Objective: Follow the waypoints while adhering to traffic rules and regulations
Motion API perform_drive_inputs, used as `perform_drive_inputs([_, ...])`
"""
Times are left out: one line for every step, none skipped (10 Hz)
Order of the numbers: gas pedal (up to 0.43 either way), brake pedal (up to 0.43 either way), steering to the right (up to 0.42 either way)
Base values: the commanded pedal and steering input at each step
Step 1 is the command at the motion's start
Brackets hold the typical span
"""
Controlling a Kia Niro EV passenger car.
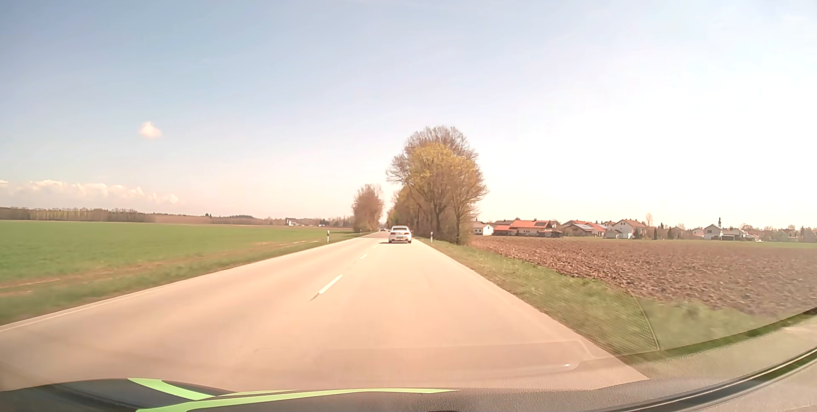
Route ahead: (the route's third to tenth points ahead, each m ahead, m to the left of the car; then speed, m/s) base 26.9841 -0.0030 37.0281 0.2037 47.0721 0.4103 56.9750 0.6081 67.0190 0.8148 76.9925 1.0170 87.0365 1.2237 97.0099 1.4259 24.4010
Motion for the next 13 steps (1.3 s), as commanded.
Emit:
perform_drive_inputs([0.287, 0.000, 0.000])
perform_drive_inputs([0.287, 0.000, -0.001])
perform_drive_inputs([0.287, 0.000, -0.001])
perform_drive_inputs([0.287, 0.000, -0.001])
perform_drive_inputs([0.287, 0.000, -0.002])
perform_drive_inputs([0.287, 0.000, -0.002])
perform_drive_inputs([0.287, 0.000, -0.003])
perform_drive_inputs([0.287, 0.000, -0.003])
perform_drive_inputs([0.287, 0.000, -0.003])
perform_drive_inputs([0.287, 0.000, -0.003])
perform_drive_inputs([0.287, 0.000, -0.003])
perform_drive_inputs([0.287, 0.000, -0.003])
perform_drive_inputs([0.287, 0.000, -0.003])
